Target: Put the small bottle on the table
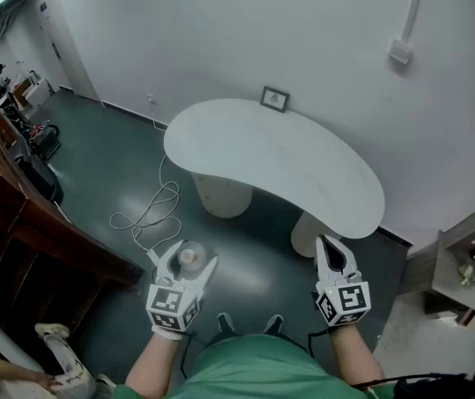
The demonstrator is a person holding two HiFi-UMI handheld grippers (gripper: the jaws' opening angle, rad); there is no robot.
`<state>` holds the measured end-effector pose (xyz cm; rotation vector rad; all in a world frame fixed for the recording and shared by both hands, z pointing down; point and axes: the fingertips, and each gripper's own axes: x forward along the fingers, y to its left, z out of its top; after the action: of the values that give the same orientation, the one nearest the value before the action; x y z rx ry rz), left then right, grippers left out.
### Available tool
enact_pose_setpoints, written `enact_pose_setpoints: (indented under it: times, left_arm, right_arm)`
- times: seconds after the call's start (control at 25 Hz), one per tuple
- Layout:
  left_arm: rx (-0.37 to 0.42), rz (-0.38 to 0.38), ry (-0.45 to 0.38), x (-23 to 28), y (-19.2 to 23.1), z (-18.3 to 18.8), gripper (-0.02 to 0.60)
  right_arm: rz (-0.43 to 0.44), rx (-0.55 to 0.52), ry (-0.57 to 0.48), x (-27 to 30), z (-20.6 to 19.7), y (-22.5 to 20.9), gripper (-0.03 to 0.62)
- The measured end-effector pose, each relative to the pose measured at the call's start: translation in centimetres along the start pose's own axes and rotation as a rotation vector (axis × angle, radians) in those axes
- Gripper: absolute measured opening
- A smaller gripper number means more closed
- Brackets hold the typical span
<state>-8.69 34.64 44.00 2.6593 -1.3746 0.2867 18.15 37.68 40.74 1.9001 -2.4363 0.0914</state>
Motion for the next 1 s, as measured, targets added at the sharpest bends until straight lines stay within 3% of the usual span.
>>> enact_pose_setpoints:
  times: [0.36,0.72,1.0]
  left_arm:
    - [-0.001,0.000,0.014,-0.6,3.0,-0.4,0.345]
    - [0.018,-0.014,-0.011,-2.2,9.1,-1.3,0.345]
    - [-0.021,-0.017,-0.004,-2.7,11.5,-2.3,0.345]
  right_arm:
    - [-0.005,-0.006,0.009,2.2,0.2,2.3,-0.003]
    - [-0.010,0.021,-0.048,5.1,1.1,7.1,-0.002]
    - [-0.012,0.002,-0.015,6.3,0.8,9.4,-0.002]
